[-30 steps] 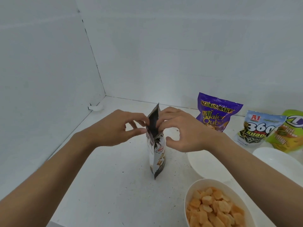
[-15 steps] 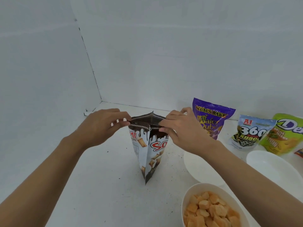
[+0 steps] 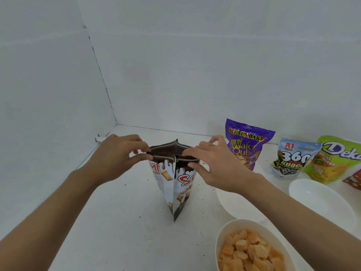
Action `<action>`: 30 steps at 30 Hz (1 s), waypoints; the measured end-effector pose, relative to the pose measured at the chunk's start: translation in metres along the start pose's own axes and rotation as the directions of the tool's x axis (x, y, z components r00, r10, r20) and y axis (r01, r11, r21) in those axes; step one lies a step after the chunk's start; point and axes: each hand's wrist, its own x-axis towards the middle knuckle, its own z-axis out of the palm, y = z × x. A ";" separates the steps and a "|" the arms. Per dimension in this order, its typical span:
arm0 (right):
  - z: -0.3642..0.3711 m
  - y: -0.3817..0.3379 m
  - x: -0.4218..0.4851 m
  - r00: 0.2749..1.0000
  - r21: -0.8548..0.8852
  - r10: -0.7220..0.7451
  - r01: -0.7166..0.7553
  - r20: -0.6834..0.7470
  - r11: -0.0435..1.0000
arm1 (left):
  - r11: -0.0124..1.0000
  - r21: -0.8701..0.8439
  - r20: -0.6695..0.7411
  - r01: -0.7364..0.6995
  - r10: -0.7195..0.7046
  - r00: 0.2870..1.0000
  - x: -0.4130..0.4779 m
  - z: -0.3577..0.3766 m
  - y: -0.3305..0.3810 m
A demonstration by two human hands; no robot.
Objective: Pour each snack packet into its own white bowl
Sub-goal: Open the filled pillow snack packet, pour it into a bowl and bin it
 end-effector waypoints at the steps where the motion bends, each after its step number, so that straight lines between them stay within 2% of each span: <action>1: 0.001 0.000 0.000 1.000 -0.026 0.019 -0.020 -0.019 0.999 | 1.000 0.012 -0.011 0.006 -0.006 1.000 0.001 0.001 0.000; 4: 0.004 -0.001 0.002 0.995 -0.098 0.072 -0.078 -0.067 0.992 | 0.998 0.048 -0.050 0.031 -0.028 0.998 0.000 0.006 0.005; 7: 0.012 -0.003 0.002 0.993 -0.140 0.065 -0.078 -0.098 0.987 | 0.997 0.039 -0.107 0.074 -0.069 0.992 -0.001 0.010 0.008; 9: 0.016 -0.005 0.004 0.995 -0.141 0.046 -0.059 -0.093 0.988 | 0.994 -0.026 -0.132 0.110 -0.113 0.985 -0.003 0.013 0.012; 11: 0.015 -0.005 0.006 0.996 -0.105 0.032 -0.041 -0.082 0.994 | 0.970 -0.175 -0.115 0.168 -0.190 0.975 -0.006 0.017 0.016; 14: 0.010 -0.006 0.008 0.997 -0.029 0.012 -0.014 -0.082 0.999 | 0.887 -0.405 -0.093 0.222 -0.281 0.955 -0.014 0.028 0.024; 17: 0.009 -0.013 0.011 0.998 -0.002 -0.050 0.050 -0.040 0.999 | 0.757 -0.588 -0.060 0.284 -0.391 0.918 -0.025 0.036 0.035; 19: 0.009 -0.016 0.013 0.995 -0.006 -0.095 0.095 0.009 0.995 | 0.653 -0.701 -0.008 0.286 -0.409 0.912 -0.037 0.042 0.042; 22: 0.008 -0.020 0.017 0.988 -0.001 -0.122 0.122 0.091 0.992 | 0.579 -0.764 0.049 0.285 -0.389 0.920 -0.060 0.057 0.050; 26: 0.011 -0.027 0.025 0.979 -0.021 -0.167 0.170 0.113 0.985 | 0.644 -0.709 0.108 0.286 -0.302 0.947 -0.085 0.087 0.058; 30: 0.017 -0.037 0.032 0.978 -0.086 -0.196 0.201 0.070 0.976 | 0.725 -0.630 0.042 0.278 -0.326 0.944 -0.098 0.114 0.064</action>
